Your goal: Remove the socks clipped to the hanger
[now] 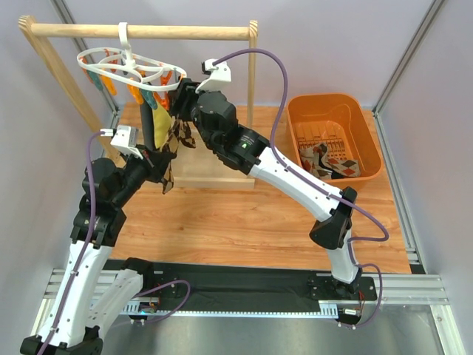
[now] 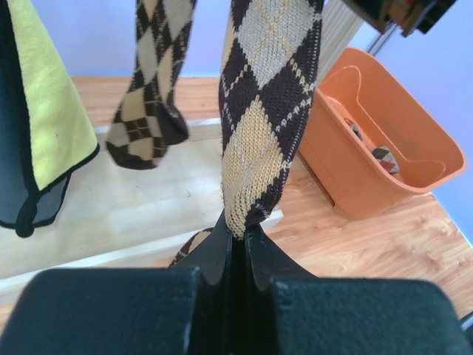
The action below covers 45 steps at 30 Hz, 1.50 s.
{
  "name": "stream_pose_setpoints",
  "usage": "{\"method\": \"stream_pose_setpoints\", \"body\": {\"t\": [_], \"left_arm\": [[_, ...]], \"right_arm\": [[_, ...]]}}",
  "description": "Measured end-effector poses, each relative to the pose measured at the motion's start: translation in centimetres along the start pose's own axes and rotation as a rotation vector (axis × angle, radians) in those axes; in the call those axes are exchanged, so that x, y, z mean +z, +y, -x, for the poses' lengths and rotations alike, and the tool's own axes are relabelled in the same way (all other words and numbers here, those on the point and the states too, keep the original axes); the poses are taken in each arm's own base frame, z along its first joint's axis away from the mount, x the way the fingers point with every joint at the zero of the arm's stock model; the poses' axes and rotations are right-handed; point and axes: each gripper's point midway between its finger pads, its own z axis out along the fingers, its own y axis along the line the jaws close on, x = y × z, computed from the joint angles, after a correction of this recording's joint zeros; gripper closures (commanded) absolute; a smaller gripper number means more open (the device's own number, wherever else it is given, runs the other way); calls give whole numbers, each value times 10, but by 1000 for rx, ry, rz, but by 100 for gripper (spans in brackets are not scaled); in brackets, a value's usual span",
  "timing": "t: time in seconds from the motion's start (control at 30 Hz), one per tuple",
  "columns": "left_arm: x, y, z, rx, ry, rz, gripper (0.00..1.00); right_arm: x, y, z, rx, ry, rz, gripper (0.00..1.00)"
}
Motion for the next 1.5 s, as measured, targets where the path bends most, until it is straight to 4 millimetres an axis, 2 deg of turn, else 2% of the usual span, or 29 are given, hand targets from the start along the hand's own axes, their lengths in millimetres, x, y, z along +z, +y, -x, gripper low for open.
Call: {"method": "stream_pose_setpoints", "body": {"t": [0.13, 0.3, 0.43, 0.53, 0.63, 0.7, 0.87, 1.0, 1.1, 1.23, 1.5], "left_arm": [[-3, -3, 2, 11, -9, -11, 100], [-4, -1, 0, 25, -1, 0, 100], [-11, 6, -4, 25, 15, 49, 100], [-21, 9, 0, 23, 13, 87, 100], [-30, 8, 14, 22, -3, 117, 100], [-37, 7, 26, 20, -17, 138, 100], [-52, 7, 51, 1, -17, 206, 100], [-60, 10, 64, -22, -2, 267, 100], [-66, 12, 62, -41, 19, 297, 100], [-75, 9, 58, -66, 51, 303, 100], [-77, 2, 51, -117, 134, 267, 100]], "right_arm": [[1, -1, -5, -4, 8, 1, 45], [-5, -4, -17, -28, 53, 17, 39], [-25, -11, -40, -80, 155, 93, 34], [-43, -14, -46, -91, 209, 185, 33], [-58, -10, -37, -90, 237, 311, 33], [-66, -6, -22, -87, 231, 414, 33], [-75, 6, 15, -46, 192, 649, 33], [-76, 13, 27, -17, 195, 796, 33], [-74, 27, 29, -2, 208, 892, 32], [-78, 42, 18, 31, 247, 1011, 29], [-79, 49, -2, 93, 294, 1116, 26]]}}
